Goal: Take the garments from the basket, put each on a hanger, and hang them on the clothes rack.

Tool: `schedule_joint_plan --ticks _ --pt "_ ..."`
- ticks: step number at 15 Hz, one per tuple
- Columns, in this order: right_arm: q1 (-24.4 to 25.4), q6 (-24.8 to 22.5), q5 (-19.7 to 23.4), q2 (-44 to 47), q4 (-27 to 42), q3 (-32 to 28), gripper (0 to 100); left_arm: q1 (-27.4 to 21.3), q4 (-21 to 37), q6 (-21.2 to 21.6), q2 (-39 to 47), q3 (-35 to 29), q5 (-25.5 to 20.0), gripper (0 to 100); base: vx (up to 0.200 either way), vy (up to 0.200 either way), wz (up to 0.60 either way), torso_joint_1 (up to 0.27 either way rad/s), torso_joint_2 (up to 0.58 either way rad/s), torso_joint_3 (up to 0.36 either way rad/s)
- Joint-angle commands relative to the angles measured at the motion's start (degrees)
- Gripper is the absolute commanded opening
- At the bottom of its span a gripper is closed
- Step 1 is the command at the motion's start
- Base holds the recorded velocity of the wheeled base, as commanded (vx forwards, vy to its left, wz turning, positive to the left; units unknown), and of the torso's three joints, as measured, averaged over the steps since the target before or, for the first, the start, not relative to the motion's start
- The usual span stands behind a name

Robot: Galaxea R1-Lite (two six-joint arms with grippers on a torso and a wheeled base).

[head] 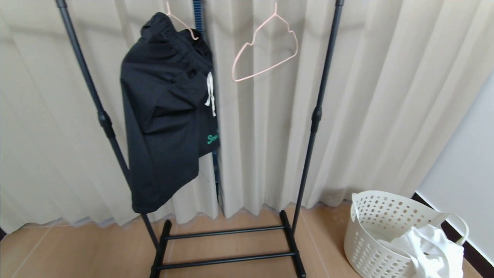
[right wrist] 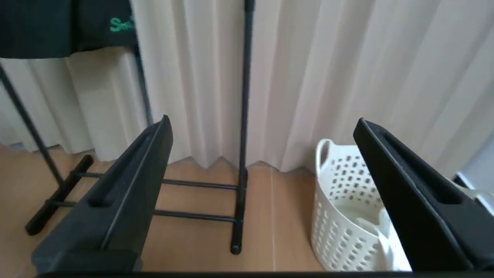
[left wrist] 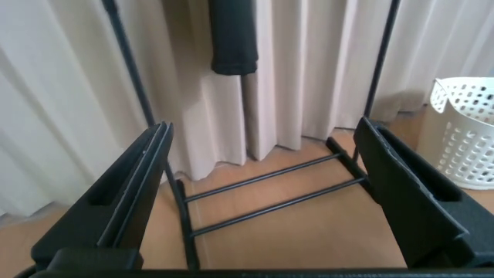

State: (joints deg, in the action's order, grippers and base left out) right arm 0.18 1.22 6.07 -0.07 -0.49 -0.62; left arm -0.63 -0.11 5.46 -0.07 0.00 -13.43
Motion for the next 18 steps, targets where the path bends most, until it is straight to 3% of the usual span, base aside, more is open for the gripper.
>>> schedule_joint_plan --ticks 1,5,8,16,18 --pt "0.0 0.0 0.0 0.1 0.0 0.0 100 0.0 -0.1 0.0 0.1 0.0 0.0 100 0.0 0.0 -0.6 0.007 0.02 0.002" --pt "0.0 0.0 0.0 0.1 -0.1 0.0 100 0.0 -0.1 0.0 0.1 0.0 0.0 100 0.0 0.0 -0.6 0.0 0.01 0.002" --pt "0.0 0.0 0.0 0.1 0.0 0.0 100 0.0 -0.1 0.0 0.1 0.0 0.0 100 0.0 0.0 0.0 0.0 0.0 0.0" --pt "0.1 0.0 0.0 0.1 -0.1 0.0 100 0.0 -0.1 -0.1 0.1 0.0 0.0 100 0.0 -0.2 0.0 0.001 0.0 0.005" --pt "0.0 0.0 0.0 0.1 -0.1 0.0 100 0.0 -0.1 -0.1 0.1 0.0 0.0 100 0.2 0.0 0.0 0.0 0.0 0.005"
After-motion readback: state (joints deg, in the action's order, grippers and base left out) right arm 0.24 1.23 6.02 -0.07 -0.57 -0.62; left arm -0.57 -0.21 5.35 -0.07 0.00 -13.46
